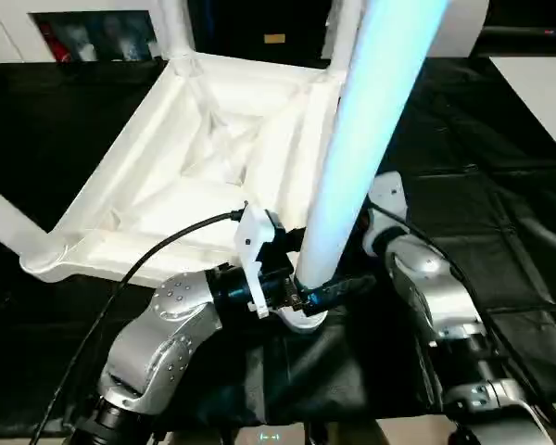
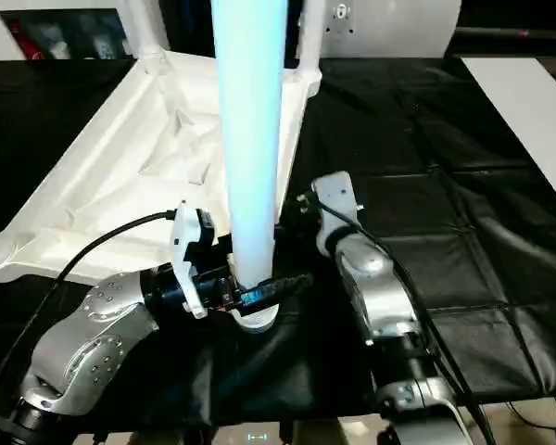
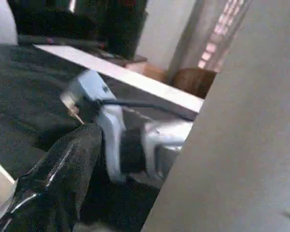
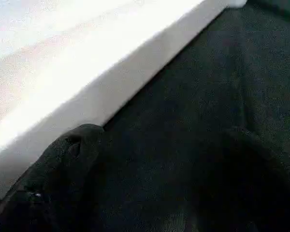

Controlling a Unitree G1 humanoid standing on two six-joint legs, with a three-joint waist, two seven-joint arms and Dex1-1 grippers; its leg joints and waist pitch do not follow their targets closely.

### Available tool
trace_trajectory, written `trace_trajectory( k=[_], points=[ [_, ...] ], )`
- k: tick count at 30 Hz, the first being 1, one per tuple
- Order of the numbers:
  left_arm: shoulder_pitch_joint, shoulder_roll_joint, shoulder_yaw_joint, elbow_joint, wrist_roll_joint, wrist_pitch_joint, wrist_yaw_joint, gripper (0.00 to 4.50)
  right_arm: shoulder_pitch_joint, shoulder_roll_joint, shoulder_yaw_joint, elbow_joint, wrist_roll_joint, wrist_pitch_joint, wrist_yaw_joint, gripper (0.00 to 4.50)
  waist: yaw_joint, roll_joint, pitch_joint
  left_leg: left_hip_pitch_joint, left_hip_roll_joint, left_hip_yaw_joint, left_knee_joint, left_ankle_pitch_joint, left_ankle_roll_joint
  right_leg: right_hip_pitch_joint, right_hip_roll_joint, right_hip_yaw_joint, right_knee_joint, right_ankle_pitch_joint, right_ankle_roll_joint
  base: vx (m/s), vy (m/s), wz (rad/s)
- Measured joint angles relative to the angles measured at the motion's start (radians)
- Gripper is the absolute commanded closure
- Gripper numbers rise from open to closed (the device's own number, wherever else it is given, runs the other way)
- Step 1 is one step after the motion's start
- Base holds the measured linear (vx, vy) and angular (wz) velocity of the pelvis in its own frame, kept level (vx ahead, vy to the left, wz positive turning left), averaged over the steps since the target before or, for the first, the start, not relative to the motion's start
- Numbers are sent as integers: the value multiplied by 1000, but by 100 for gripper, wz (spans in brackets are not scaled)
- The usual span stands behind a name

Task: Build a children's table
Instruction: Rotate table base

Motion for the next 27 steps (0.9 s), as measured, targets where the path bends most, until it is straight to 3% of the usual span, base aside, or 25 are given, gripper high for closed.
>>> trace_trajectory(
  k=[5,11,18,27],
  points=[
    [-20,-21,1,7,-17,-8,-7,2,36,-21,-9,-58,27,-13,61,0,9,1,0,0,0,0,1,1,1,1,0,0,0,1,1,0,0,0],
    [-1,-26,-32,-36,-45,4,-41,2,-1,17,-8,-13,18,-19,29,0,7,2,-1,1,0,0,2,1,1,1,0,0,0,3,-2,0,0,0],
    [5,-27,-23,-40,-45,4,-38,2,-42,55,-9,47,16,-33,30,0,-15,1,-1,1,0,0,2,1,1,1,0,0,0,4,-2,0,0,0],
    [4,-33,-17,-39,-43,-4,-21,2,-77,91,-3,110,6,-69,30,0,-16,0,-1,1,2,0,2,1,1,0,0,-1,0,4,-2,0,0,0]
  ],
)
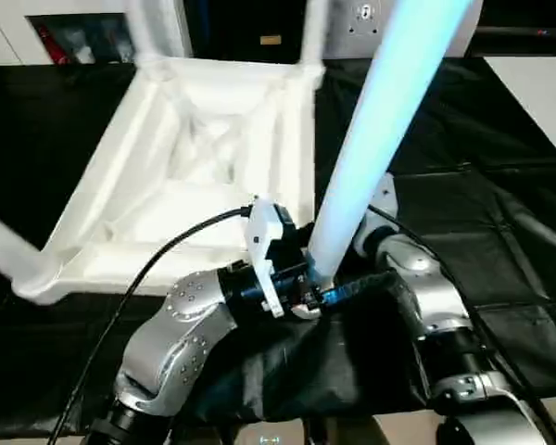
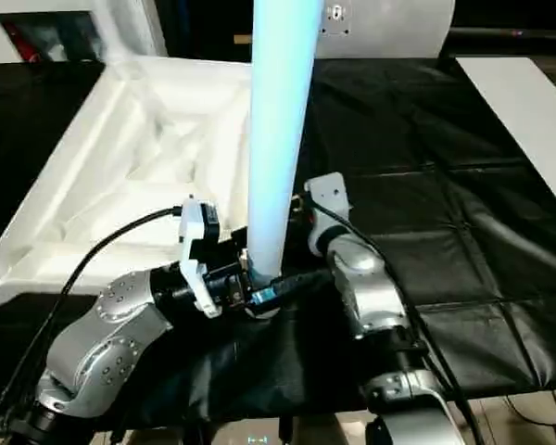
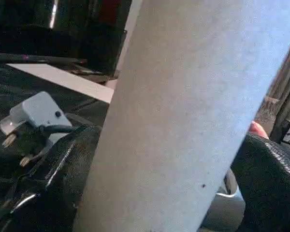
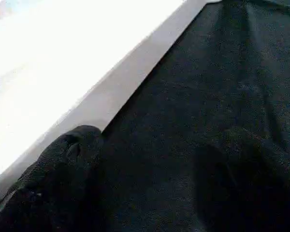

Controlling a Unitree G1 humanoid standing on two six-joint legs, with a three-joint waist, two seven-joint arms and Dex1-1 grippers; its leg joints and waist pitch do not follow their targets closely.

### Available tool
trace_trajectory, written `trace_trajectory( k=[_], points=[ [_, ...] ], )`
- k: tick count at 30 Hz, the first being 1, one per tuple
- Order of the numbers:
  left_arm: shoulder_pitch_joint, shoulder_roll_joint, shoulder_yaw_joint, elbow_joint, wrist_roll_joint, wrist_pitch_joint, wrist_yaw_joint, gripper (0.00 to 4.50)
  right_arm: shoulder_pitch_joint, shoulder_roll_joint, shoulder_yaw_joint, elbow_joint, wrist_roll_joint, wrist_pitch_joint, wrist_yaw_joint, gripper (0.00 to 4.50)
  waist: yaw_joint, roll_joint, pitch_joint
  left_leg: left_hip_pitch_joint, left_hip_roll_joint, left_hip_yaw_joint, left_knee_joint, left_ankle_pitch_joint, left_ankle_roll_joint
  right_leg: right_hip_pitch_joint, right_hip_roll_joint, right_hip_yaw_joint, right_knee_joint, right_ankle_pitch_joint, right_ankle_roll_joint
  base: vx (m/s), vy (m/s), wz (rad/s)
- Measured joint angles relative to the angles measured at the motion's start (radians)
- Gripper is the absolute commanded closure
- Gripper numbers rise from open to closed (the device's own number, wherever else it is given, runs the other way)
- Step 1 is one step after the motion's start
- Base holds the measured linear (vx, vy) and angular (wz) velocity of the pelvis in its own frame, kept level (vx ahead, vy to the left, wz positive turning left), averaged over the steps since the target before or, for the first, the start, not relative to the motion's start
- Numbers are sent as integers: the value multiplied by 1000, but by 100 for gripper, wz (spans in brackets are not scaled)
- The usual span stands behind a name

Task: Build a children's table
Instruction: Rotate table base

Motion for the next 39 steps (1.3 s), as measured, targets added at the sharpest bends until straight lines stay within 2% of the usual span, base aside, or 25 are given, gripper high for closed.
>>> trace_trajectory(
  k=[7,11,16,19,25,27,29,31,37,39],
  points=[
    [-55,16,32,96,66,-52,38,2,-1,-22,2,11,-6,-10,-10,0,6,0,0,0,0,0,1,0,0,1,0,0,0,0,0,0,0,0],
    [-73,49,45,119,102,-90,46,2,42,-81,-40,-1,-1,-14,1,0,13,0,0,0,0,0,1,0,0,1,0,0,0,0,0,0,0,0],
    [-106,77,56,207,200,-165,96,2,118,-156,-90,-102,24,2,31,0,10,-1,0,0,0,0,1,0,0,1,0,0,0,-1,6,0,0,0],
    [-114,75,79,236,214,-179,113,2,136,-182,-115,-138,36,10,36,0,4,-1,0,1,0,0,1,0,0,1,0,0,0,-1,7,0,0,0],
    [-109,93,82,231,202,-176,87,2,186,-208,-110,-258,71,22,118,0,4,-1,0,0,0,0,1,0,0,0,0,-1,-1,-1,7,0,0,0],
    [-97,128,85,217,183,-160,56,2,202,-217,-111,-309,105,36,157,0,5,-1,0,0,0,0,1,0,0,0,0,-1,-1,-1,7,0,0,0],
    [-80,198,90,208,168,-129,-6,2,220,-220,-113,-379,178,83,214,0,4,-1,0,0,1,0,1,0,1,0,0,-1,0,-1,7,0,0,0],
    [-69,262,96,208,164,-114,-63,2,234,-238,-111,-429,208,109,251,0,8,-1,0,-1,1,0,1,0,1,0,0,-3,-2,-1,7,0,0,0],
    [-62,395,132,213,168,-98,-159,2,269,-269,-106,-502,227,141,298,0,26,-1,0,-1,1,0,0,0,0,1,0,-3,-4,1,3,0,0,0],
    [-65,419,127,223,177,-100,-184,2,281,-295,-82,-516,213,135,309,0,29,-1,0,-1,1,0,0,0,0,1,-1,-3,-4,1,3,0,0,0]
  ],
)
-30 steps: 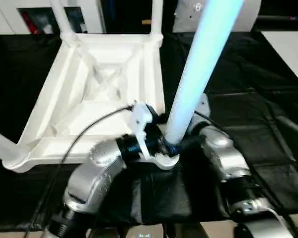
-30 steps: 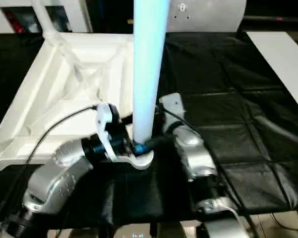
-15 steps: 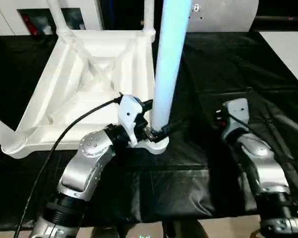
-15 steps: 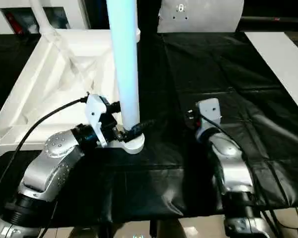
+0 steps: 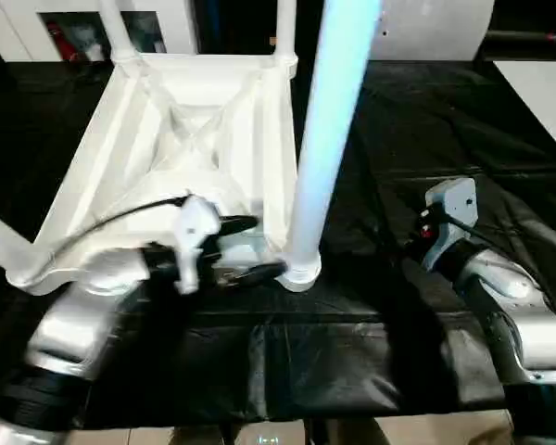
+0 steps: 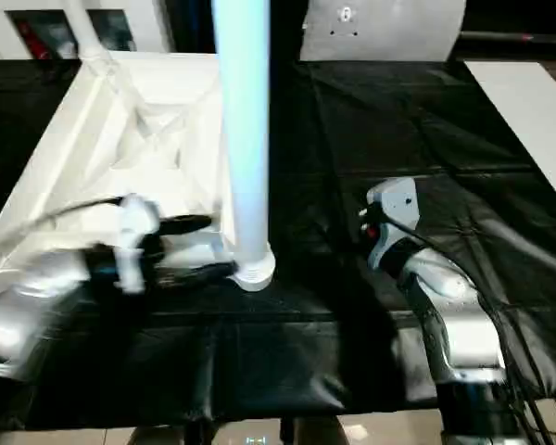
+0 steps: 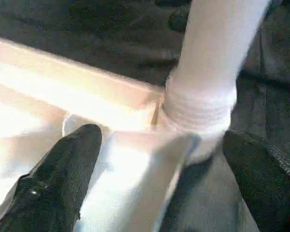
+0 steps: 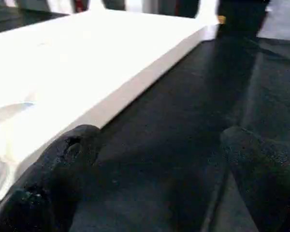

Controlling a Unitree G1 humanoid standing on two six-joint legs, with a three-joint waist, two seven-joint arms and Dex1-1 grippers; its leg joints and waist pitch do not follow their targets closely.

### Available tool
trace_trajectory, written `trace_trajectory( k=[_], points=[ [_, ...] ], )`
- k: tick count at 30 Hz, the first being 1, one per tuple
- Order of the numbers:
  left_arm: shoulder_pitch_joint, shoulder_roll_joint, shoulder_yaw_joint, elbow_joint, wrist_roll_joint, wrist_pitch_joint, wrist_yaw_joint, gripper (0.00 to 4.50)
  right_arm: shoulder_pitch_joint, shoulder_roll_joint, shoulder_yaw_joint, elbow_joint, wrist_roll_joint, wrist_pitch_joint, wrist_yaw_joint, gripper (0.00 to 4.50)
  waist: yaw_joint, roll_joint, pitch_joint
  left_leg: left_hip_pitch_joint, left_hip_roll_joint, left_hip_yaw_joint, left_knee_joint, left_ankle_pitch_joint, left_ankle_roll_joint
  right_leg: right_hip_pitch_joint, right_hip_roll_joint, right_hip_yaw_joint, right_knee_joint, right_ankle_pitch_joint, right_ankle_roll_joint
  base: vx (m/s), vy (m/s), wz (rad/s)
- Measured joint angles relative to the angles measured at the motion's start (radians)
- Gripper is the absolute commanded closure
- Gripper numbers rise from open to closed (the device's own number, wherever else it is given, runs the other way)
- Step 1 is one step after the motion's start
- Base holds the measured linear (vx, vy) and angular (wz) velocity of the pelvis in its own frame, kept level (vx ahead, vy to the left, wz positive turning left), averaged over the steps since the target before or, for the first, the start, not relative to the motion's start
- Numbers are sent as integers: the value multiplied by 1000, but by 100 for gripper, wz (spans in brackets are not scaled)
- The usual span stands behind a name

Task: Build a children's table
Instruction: Rotate table base

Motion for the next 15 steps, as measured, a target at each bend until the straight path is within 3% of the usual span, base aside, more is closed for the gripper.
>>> trace_trajectory(
  k=[5,10,15],
  points=[
    [-36,47,-20,48,38,-10,-57,2,39,-100,52,-57,-39,17,75,0,12,0,0,0,0,0,0,0,0,1,-1,0,0,-3,5,0,0,0],
    [-62,17,-53,70,36,-14,-98,50,72,-148,78,-100,-14,28,179,0,21,0,0,0,0,0,0,0,0,1,-1,0,0,-2,4,0,0,0],
    [-131,22,-101,189,73,-66,-188,103,125,-244,86,-172,51,65,290,0,25,0,0,1,0,0,-1,0,0,1,-1,0,0,-3,5,0,0,0]
  ],
)
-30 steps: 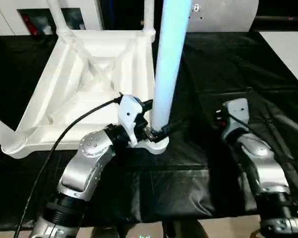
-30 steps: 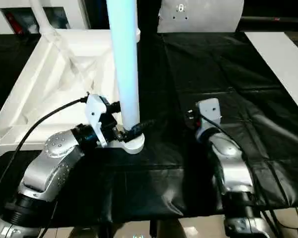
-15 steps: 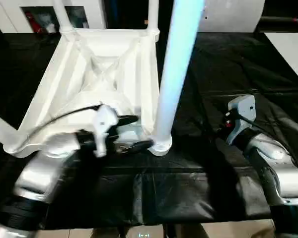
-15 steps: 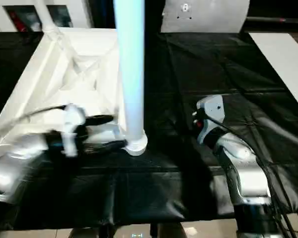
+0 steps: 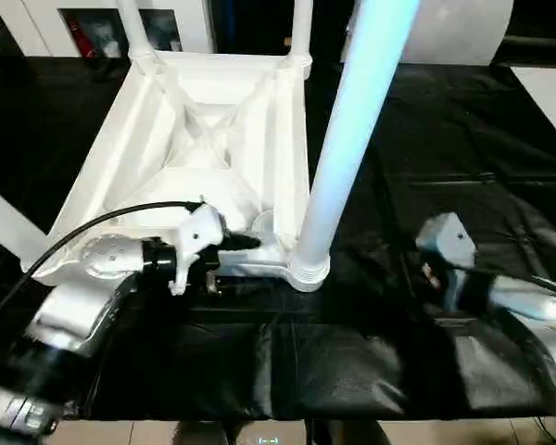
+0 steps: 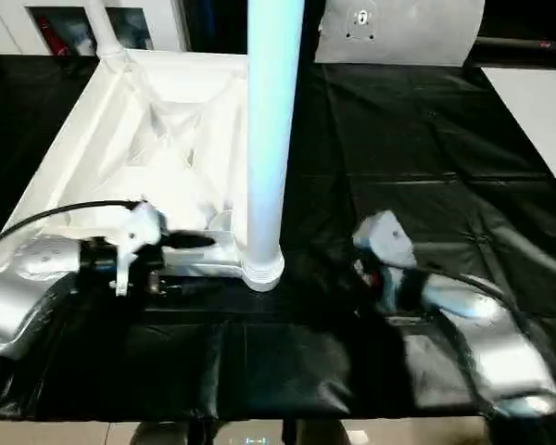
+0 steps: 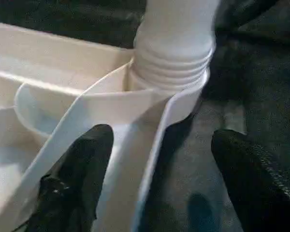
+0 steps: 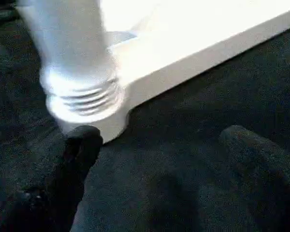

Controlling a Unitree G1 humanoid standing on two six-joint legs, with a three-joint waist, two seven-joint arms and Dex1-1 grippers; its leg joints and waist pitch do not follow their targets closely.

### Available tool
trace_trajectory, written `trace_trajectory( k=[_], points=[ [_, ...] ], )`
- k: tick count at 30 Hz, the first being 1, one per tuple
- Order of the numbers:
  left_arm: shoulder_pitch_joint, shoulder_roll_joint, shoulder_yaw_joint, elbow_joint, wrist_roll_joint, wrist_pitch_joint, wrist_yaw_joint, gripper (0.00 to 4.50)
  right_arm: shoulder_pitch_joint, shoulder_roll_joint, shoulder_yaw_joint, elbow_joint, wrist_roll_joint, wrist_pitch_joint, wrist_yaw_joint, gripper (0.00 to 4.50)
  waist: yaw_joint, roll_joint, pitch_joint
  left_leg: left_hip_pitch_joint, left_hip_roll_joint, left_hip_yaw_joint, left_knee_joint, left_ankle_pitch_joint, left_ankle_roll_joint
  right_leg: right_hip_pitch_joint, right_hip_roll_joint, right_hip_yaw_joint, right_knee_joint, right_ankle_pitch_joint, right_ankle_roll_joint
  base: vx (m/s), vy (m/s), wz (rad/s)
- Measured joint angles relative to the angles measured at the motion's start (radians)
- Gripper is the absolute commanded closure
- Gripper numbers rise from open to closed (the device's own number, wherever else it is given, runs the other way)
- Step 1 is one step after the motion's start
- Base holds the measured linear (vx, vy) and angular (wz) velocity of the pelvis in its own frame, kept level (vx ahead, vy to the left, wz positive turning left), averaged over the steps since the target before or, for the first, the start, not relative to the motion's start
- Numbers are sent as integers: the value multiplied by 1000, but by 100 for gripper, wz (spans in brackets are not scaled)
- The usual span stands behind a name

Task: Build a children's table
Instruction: Rotate table base

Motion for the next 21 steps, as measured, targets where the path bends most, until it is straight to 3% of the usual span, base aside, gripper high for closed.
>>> trace_trajectory(
  k=[13,21],
  points=[
    [-146,-8,-46,213,70,-84,-98,206,36,-24,6,-76,27,34,44,0,3,1,-1,0,0,0,0,0,0,0,0,0,0,3,-5,0,0,0],
    [-168,-17,-46,256,82,-106,-128,259,56,-32,17,-118,52,80,46,0,3,2,-1,1,0,0,0,0,0,1,0,-1,0,3,-5,0,0,0]
  ],
)
